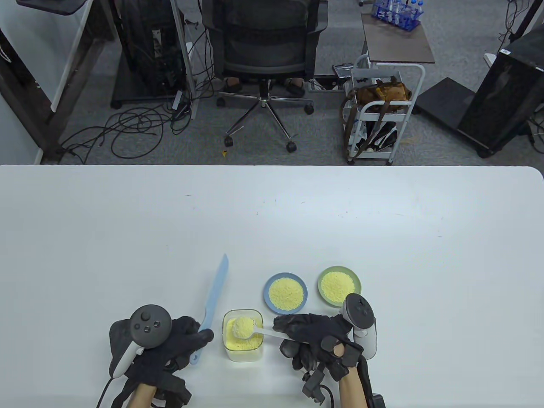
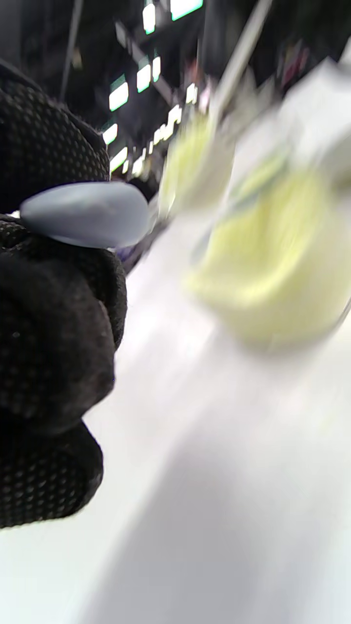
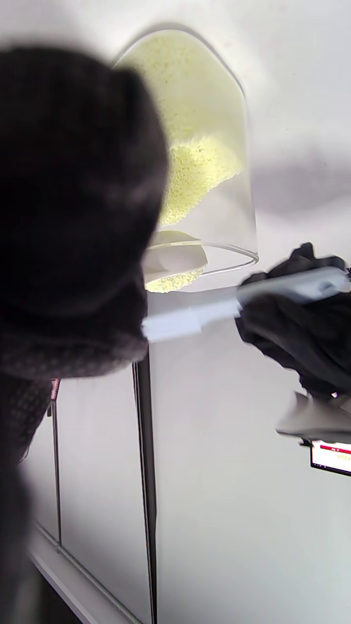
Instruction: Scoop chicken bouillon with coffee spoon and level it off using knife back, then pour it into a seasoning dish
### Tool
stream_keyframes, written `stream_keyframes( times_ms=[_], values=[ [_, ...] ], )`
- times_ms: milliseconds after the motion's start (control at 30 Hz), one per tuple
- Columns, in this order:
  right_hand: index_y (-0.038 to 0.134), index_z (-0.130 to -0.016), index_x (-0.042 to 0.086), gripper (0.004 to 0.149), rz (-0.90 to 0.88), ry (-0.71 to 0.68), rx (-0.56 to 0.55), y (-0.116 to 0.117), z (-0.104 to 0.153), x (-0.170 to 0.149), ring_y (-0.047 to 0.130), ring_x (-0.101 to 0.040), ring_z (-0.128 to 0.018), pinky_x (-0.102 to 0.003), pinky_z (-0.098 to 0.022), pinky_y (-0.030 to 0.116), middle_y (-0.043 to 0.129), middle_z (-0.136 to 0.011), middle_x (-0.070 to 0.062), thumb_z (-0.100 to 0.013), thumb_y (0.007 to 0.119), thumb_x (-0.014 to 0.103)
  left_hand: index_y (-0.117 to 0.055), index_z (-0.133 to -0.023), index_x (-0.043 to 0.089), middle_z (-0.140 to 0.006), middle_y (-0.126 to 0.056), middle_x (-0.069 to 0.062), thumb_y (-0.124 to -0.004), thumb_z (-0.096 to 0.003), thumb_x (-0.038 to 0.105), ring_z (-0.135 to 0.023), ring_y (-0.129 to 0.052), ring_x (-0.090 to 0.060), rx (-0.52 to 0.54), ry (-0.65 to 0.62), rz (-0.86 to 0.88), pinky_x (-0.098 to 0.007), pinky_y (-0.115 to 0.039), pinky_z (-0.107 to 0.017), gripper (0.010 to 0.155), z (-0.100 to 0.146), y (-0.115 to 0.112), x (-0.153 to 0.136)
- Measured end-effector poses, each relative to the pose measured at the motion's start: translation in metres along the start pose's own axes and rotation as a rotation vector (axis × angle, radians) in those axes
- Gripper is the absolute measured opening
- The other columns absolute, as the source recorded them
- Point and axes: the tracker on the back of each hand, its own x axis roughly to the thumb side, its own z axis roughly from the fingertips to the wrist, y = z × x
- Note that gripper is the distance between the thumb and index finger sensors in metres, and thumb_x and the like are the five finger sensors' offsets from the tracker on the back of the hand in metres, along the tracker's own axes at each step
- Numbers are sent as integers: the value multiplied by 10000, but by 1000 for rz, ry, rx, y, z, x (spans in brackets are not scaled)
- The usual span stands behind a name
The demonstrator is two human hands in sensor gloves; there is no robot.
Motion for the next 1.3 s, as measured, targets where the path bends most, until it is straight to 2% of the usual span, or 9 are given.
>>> stream_keyframes(
  times_ms=[100,200,300,433,833,1300],
  values=[
    [752,-725,-122,403,4,6,-2,0,0,0,900,58,122,-289,-59,919,923,-290,-299,-420,739,140,-893,-662,115,-406,-991,-91,-905,-399,494,-148,-965,-95,-171,-140,101,-397,-842,-353,462,2,-14,17],
    [752,-725,-122,403,6,1,-6,0,1,0,900,58,122,-289,-60,919,924,-291,-299,-420,738,141,-893,-662,113,-404,-992,-89,-904,-401,494,-146,-965,-92,-253,-152,63,-396,-843,-351,462,2,-30,26],
    [751,-725,-123,404,1,-5,-11,-1,1,1,900,57,121,-290,-61,919,923,-292,-300,-420,738,141,-896,-657,115,-396,-994,-85,-902,-397,498,-138,-966,-85,-231,-118,-42,-390,-848,-344,463,1,-39,28],
    [748,-722,-127,404,9,-6,-9,-1,1,1,900,56,122,-290,-61,919,922,-292,-302,-419,738,140,-899,-651,115,-390,-997,-82,-901,-399,497,-131,-969,-79,-230,-88,-60,-386,-852,-335,458,-2,-42,25],
    [747,-720,-132,406,-17,-38,-5,-4,3,4,901,55,121,-292,-61,919,921,-292,-306,-418,738,140,-898,-655,114,-394,-997,-86,-903,-400,494,-135,-971,-80,-253,-26,-65,-386,-851,-342,458,-4,-30,15],
    [746,-721,-130,407,-34,-52,3,-6,5,4,901,57,119,-291,-64,919,923,-295,-301,-420,737,143,-896,-660,111,-400,-993,-92,-905,-404,487,-143,-967,-89,-219,8,-48,-393,-844,-353,455,-3,-11,3]
  ],
)
